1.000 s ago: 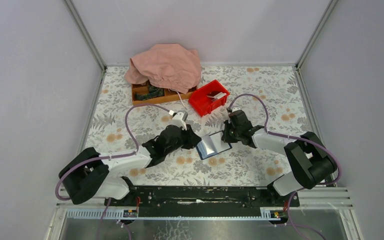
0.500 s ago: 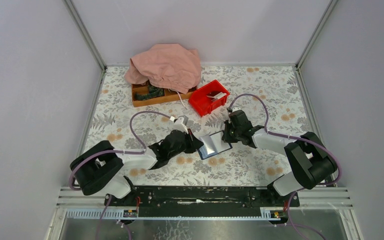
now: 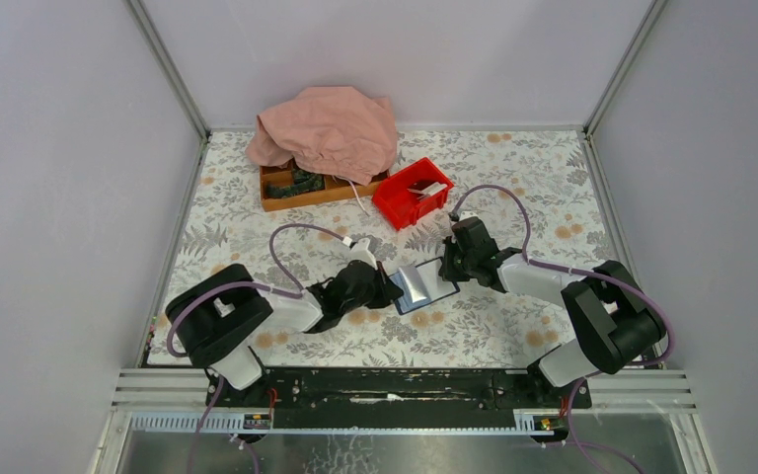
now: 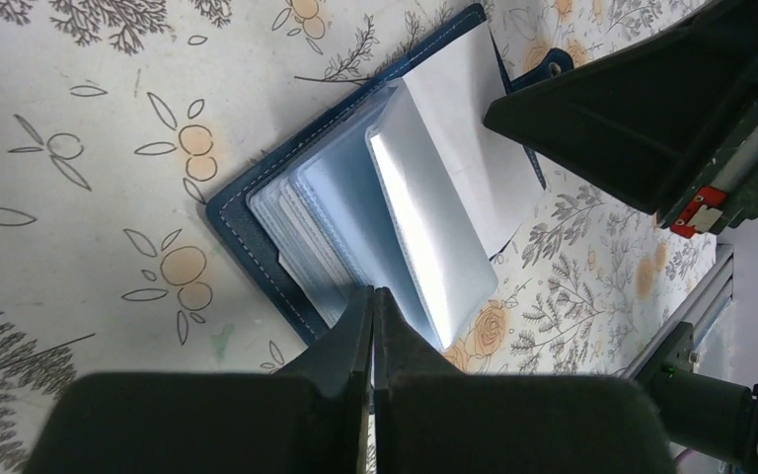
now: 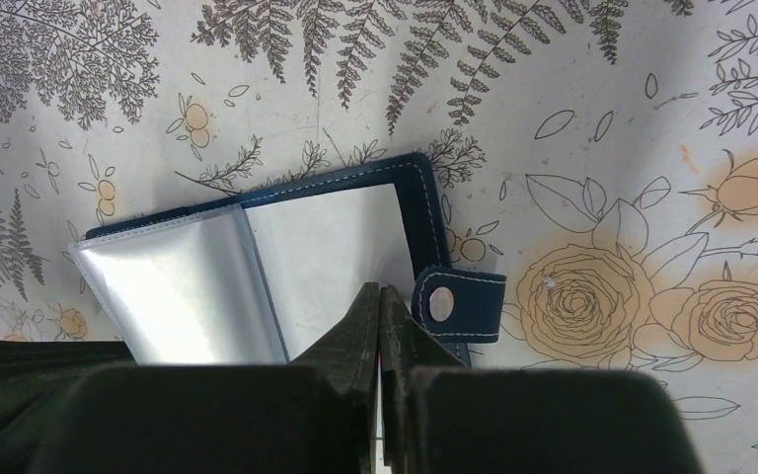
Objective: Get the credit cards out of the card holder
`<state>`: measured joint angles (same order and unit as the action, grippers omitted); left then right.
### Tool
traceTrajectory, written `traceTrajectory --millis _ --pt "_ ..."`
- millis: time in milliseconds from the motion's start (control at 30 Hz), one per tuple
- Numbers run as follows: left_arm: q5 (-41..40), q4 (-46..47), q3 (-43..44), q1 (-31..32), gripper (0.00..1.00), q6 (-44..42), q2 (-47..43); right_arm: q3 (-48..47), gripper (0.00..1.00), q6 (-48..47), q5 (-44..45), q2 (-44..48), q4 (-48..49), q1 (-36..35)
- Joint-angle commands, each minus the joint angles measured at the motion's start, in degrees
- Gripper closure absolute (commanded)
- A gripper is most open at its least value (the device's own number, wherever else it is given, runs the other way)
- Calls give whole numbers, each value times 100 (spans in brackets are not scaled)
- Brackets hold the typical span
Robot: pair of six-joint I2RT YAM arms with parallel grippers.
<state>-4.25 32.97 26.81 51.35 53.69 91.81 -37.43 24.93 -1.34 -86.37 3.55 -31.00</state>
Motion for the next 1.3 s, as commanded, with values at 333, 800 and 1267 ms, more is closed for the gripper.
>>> traceTrajectory --millis 333,800,1267 --pt "-688 -369 698 25 100 -390 381 42 100 -58 392 101 -312 14" --pt "-701 -700 1339 15 100 -782 615 108 100 -75 550 299 -329 10" --pt "-574 -824 1167 6 98 -974 318 368 100 116 644 946 -637 15"
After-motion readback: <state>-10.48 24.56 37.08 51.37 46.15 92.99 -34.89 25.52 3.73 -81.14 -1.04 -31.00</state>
